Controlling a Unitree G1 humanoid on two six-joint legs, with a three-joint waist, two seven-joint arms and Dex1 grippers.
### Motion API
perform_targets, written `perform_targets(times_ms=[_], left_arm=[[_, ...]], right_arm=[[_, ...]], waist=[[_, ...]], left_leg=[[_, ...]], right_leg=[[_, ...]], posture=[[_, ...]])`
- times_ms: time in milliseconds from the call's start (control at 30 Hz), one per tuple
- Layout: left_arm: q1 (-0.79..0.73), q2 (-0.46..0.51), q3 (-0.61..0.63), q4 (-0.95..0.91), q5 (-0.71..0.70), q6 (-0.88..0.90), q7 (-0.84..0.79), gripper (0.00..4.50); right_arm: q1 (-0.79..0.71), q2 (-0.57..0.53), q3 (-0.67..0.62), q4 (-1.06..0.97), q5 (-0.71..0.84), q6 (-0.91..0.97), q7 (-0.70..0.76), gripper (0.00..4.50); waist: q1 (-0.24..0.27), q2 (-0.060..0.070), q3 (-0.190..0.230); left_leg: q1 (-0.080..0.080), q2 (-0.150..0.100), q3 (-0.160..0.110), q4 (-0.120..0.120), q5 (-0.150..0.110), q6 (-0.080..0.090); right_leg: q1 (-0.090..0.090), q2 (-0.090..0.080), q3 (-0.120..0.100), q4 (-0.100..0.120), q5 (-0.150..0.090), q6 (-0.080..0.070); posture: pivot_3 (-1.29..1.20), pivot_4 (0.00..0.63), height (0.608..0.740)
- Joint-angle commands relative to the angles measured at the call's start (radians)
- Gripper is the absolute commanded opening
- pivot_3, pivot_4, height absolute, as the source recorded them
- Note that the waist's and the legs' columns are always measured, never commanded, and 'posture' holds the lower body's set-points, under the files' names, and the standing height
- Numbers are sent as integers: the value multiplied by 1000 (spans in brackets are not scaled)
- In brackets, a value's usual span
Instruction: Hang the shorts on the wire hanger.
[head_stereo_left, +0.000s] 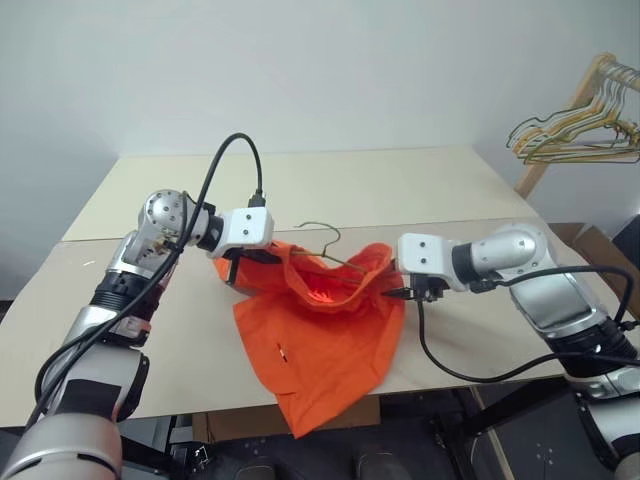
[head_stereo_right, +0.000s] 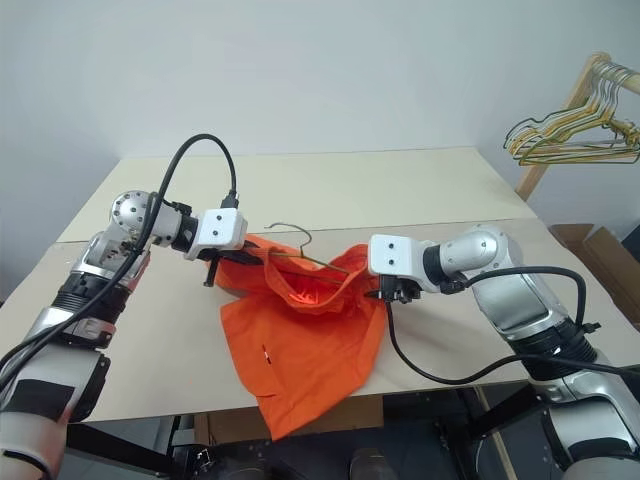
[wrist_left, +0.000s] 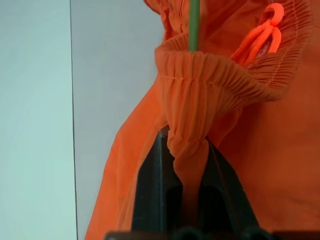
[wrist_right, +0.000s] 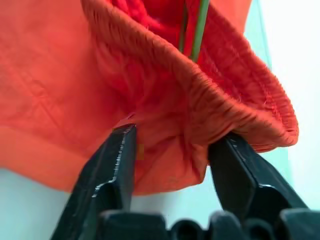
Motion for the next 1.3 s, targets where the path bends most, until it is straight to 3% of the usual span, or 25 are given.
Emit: perform_targets(times_ms=[33,233,333,467,600,1033,1167,1300], left_arm=[[-14,8,30,-38,-9,-6,10,0],[0,4,50,-58,-22,5,33,0],[1,2,56,-70,-35,18,31,0],[7,2,51,-65,-22,36,31,0],[7,1,47,-17,5,41,57,0],[-27,-78,58,53,17,16,133,0],[-19,-70,60,54,16,0,130,0],[-2,-46,52,41,34,-13,128,0]], right_arm=[[-34,45,-22,14,-2,141,-55,2541],[-50,82,-81,26,95,336,-52,2541],[-40,104,-106,30,110,338,-94,2541],[7,121,-174,-21,127,169,-135,2541],[79,31,-149,-88,34,-60,-131,2541],[32,3,-177,-69,71,-245,-63,2541],[19,-13,-207,-55,95,-193,-54,2541],[-31,-83,-272,-44,215,73,0,2541]], waist=[[-1,0,0],[0,0,0],[2,0,0],[1,0,0],[3,0,0],[-6,0,0],[-14,0,0],[-18,0,0]], left_leg=[[0,0,0,0,0,0],[0,0,0,0,0,0],[0,0,0,0,0,0],[0,0,0,0,0,0],[-1,-1,0,0,0,0],[0,-1,-1,0,0,0],[1,0,-1,0,0,0],[0,-1,-1,0,0,0]], right_leg=[[0,0,0,0,0,0],[0,0,0,0,0,0],[0,-1,0,0,0,0],[0,0,0,0,0,0],[0,-1,-1,-1,0,0],[2,-1,-1,-1,0,0],[2,-1,-1,-1,0,0],[2,-1,-1,-1,0,0]], posture=[[-99,0,740],[-99,0,740],[-99,0,740],[-96,0,740],[-102,0,740],[-133,0,740],[-129,0,740],[-119,0,740]])
